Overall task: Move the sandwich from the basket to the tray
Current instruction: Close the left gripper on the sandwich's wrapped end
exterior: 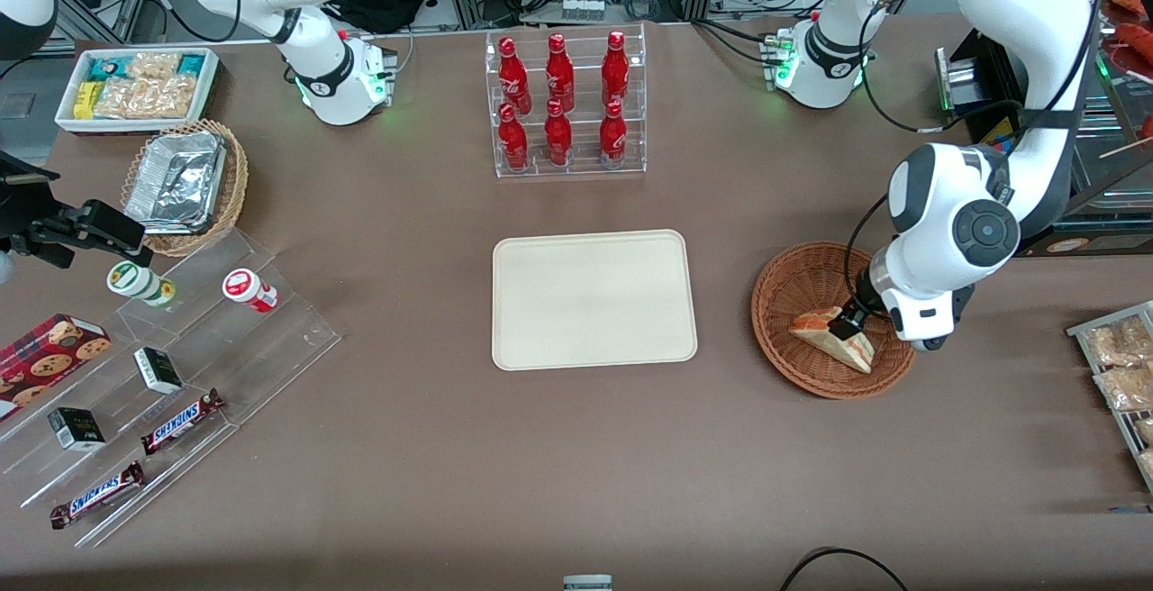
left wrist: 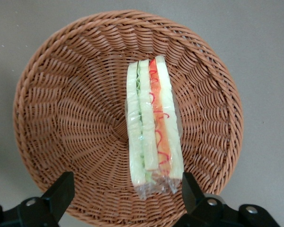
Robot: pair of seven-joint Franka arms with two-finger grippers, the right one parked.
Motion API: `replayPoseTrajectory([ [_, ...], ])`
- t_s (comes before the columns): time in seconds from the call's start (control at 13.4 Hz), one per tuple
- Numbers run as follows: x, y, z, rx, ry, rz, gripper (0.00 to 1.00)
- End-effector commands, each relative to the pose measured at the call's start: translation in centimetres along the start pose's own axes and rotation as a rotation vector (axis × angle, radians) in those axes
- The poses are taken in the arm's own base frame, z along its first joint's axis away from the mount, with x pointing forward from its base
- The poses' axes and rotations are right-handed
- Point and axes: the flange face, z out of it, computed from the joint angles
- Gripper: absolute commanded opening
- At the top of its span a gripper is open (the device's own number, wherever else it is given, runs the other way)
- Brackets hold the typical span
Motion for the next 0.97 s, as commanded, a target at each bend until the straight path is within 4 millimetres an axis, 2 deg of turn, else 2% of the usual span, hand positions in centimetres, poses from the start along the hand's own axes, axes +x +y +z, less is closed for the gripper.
replayPoseTrajectory([
  [0.0, 0.0, 0.7, 1.3, -0.015, 0.007, -0.028, 1.0],
  [0.37, 0.1, 1.0, 3.0, -0.016, 0.0, -0.026, 1.0],
  [0.45, 0.2, 1.1, 3.0, -0.019, -0.001, -0.027, 0.94],
  [0.6, 0.5, 1.4, 3.0, -0.024, -0.005, -0.042, 0.49],
  [0.67, 0.6, 1.6, 3.0, -0.025, -0.004, -0.044, 0.29],
  [0.74, 0.6, 1.7, 2.9, -0.027, -0.004, -0.043, 0.15],
  [0.89, 1.0, 2.3, 1.5, -0.044, 0.009, -0.042, 0.09],
])
